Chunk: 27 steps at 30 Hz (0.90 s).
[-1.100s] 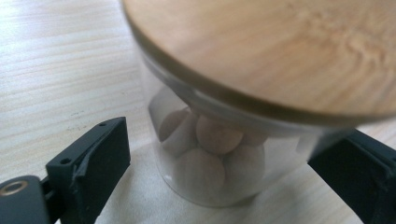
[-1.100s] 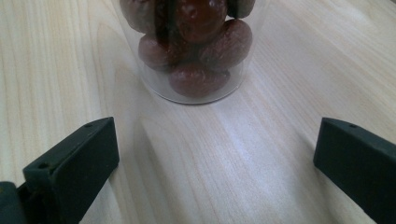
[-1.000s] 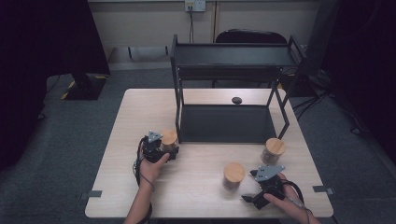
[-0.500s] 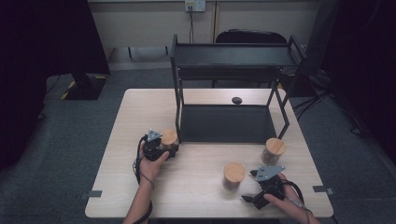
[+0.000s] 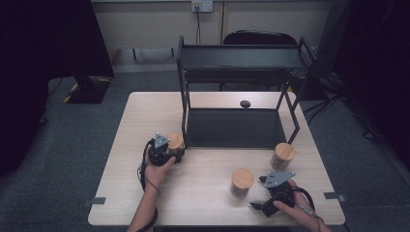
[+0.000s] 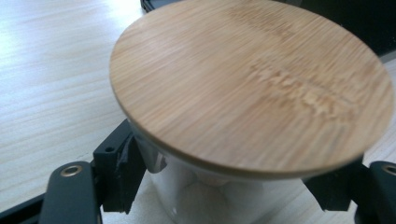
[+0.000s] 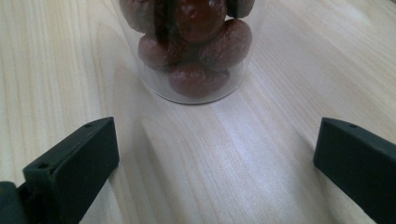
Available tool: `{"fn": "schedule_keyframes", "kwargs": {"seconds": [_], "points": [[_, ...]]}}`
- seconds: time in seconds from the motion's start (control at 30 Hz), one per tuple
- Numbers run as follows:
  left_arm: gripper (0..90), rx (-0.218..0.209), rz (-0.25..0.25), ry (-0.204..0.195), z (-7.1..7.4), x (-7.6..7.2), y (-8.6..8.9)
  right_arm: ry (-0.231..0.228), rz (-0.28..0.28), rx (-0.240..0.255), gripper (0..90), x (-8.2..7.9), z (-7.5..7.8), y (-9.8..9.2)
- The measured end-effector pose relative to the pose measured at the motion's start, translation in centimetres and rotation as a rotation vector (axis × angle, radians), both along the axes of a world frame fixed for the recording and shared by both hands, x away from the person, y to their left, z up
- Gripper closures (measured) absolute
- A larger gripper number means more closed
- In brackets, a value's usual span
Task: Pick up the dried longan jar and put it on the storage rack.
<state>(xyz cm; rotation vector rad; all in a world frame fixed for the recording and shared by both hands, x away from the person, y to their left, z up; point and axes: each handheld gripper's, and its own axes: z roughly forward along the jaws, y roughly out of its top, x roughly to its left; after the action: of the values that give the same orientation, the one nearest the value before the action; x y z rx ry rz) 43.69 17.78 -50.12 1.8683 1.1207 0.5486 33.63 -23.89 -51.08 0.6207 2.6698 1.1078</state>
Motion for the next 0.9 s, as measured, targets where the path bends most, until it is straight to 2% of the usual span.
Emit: {"fn": "schedule_keyframes", "kwargs": {"seconds": [0.17, 0.5, 0.9], "points": [[25.7, -0.005, 0.003, 0.001, 0.2, -0.1, 0.2, 0.0, 0.0, 0.0, 0.0, 0.0, 0.0, 0.0], [25.8, 0.022, -0.015, 0.005, 0.5, -0.2, 0.1, 0.0, -0.001, 0.0, 0.0, 0.0, 0.0, 0.0], [25.8, 0.0, -0.057, -0.008, 1.5, -0.9, -0.2, -0.001, -0.001, 0.0, 0.0, 0.0, 0.0, 0.0]]}}
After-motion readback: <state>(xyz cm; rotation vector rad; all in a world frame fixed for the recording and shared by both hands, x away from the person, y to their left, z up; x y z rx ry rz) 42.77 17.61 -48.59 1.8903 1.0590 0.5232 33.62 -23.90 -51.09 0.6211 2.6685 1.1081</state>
